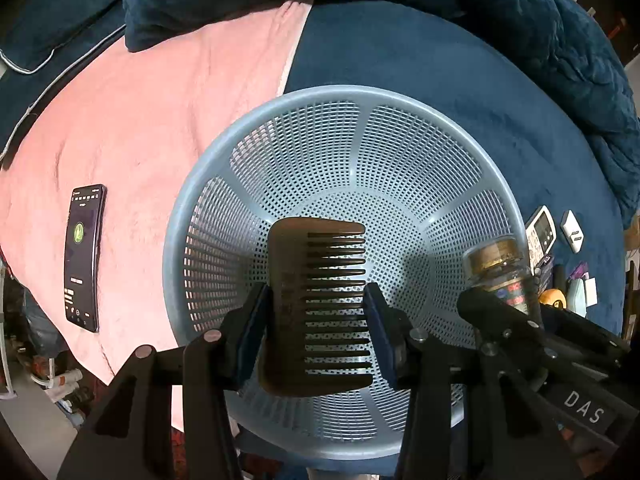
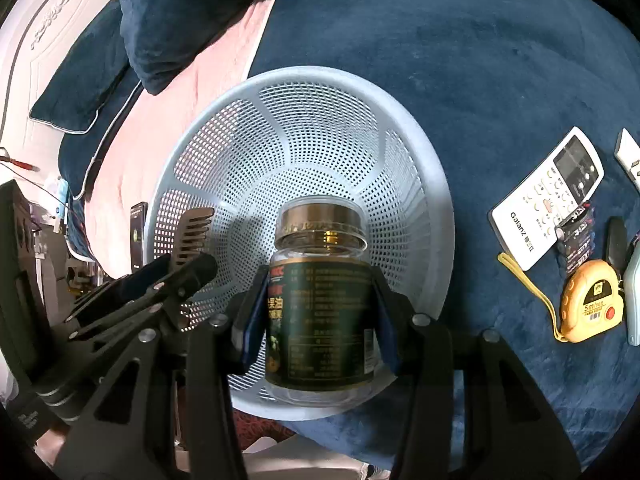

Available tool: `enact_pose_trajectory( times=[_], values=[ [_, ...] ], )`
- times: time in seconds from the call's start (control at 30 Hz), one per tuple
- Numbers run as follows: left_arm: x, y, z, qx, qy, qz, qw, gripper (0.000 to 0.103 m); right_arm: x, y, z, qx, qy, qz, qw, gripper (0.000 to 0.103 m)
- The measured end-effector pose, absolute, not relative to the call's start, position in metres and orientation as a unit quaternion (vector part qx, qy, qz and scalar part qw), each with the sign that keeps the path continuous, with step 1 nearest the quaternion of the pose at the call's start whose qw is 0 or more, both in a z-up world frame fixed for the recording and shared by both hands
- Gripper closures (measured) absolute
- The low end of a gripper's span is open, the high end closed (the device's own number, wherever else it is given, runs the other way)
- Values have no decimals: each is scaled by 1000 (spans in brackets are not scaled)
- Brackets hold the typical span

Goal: Organize rigid objects
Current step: 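Open the left tool dropping the comb while the right tool releases the bottle into the basket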

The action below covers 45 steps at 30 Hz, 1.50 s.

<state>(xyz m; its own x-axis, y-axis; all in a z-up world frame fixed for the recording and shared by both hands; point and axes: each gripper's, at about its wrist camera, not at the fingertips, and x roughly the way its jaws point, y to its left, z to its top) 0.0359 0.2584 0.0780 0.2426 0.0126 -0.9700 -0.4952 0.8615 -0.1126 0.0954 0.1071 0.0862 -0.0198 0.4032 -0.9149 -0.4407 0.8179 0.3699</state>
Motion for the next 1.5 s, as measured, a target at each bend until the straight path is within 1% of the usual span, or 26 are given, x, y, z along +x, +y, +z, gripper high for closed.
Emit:
enact_pose_trajectory(
  times=[0.23,0.3,0.33,0.37,0.4,0.43,0.5,0.57,0.6,0.63,0.67,0.7,0.77,0.8,0.83,0.87,1.5],
  values=[
    [34,256,79,-202,591,170,762,54,95,107,87,-13,646,304,700,56],
    [33,256,81,-197,589,174,764,53,95,107,89,-12,644,304,702,54],
    [33,255,83,-194,587,177,766,50,96,107,91,-11,641,303,705,54],
    [32,255,84,-192,585,180,767,41,96,107,93,-11,640,304,706,54],
    [32,255,85,-191,583,181,768,35,97,107,94,-13,638,304,707,54],
    [32,255,86,-187,581,184,770,28,97,108,96,-14,637,305,708,54],
    [34,255,87,-176,581,190,772,23,97,109,98,-15,634,306,710,54],
    [33,257,87,-169,581,198,771,15,98,108,99,-17,633,304,712,51],
    [33,258,87,-168,581,202,770,12,98,108,99,-18,632,303,713,50],
    [32,261,87,-169,581,208,768,6,98,107,99,-17,632,301,714,47],
    [31,264,86,-170,582,213,766,2,99,105,99,-16,632,297,716,42],
    [30,265,86,-171,582,216,765,1,100,104,99,-16,631,293,718,38],
    [27,267,88,-174,579,222,765,1,101,102,100,-17,626,287,725,19],
    [26,268,88,-173,578,224,765,1,101,101,101,-18,622,287,729,14],
    [26,268,89,-171,578,226,765,1,100,102,102,-20,619,286,731,4],
    [26,268,89,-169,579,227,765,1,100,102,103,-25,616,286,733,0],
    [29,261,88,-165,591,216,759,1,98,99,102,-43,625,289,724,0]
  ],
)
